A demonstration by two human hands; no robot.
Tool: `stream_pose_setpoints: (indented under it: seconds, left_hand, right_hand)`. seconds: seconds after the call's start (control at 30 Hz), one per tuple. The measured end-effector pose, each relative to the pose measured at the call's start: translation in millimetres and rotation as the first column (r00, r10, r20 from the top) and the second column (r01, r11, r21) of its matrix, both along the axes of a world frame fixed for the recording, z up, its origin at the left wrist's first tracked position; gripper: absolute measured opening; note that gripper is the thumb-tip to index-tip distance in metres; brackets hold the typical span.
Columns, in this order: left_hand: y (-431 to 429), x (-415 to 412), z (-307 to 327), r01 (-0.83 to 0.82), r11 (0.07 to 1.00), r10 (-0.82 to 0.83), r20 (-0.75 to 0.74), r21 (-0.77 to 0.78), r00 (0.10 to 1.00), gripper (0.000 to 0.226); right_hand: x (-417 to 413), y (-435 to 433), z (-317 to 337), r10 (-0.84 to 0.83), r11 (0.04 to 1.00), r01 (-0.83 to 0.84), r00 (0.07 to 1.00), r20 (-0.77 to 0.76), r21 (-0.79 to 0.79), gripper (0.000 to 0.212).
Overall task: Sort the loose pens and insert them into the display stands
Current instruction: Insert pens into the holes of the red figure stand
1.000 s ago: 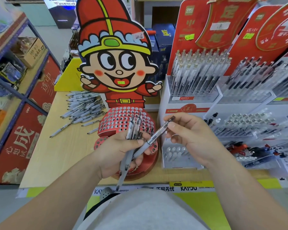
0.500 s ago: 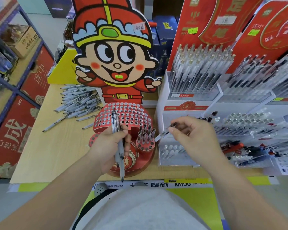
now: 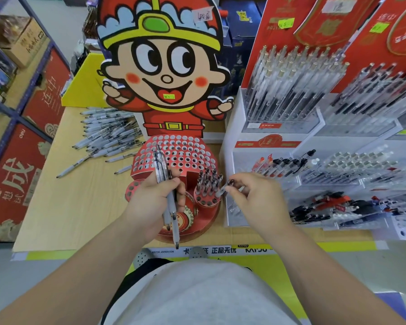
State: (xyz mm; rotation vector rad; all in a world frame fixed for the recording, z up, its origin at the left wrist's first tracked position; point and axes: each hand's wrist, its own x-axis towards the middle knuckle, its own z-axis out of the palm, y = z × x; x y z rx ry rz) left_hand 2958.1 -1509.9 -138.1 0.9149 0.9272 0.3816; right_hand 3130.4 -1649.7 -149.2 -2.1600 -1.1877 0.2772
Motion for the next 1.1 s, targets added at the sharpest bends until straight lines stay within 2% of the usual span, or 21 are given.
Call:
stream_pose_setpoints:
  seconds: [0.2,0.37,0.63,0.83,0.97,1.1]
  left_hand:
    - [-1,-2,2,0.019,1.000,-0.019,0.006,0.000,1.000,0.015]
    - [-2,-4,2,0.033,0.999,-0.033,-0.003,0.008,0.999,0.013]
    - [-2,-5,5,0.054,0.999,-0.054,0.002,0.009,0.999,0.014]
    - [-3,-4,7,0.078,0.997,-0.078,0.008,0.020,0.997,0.015]
    - [-4,-2,11,0.112,0.993,-0.112,0.032,0.024,0.993,0.017]
    - [-3,2,23,0.206,0.978,-0.207,0.073,0.026,0.976,0.026]
  right_hand:
    - [-4,10,-7,0.027,0.998,-0.023,0.996,0.084,-0.057,0.019]
    - [-8,11,-13,0.002,0.996,0.006,0.996,0.085,-0.094,0.026]
    - [-7,16,-14,-0.009,0.989,0.020,0.997,0.077,-0.144,0.023]
    - [-9,15,-15,-0.018,0.993,0.025,0.998,0.060,-0.115,0.016]
    - [-7,15,-13,-0.013,0.992,0.017,0.999,0.038,-0.122,0.024]
    - [-10,11,4,-0.034,0.999,0.034,0.998,-0.053,0.000,0.035]
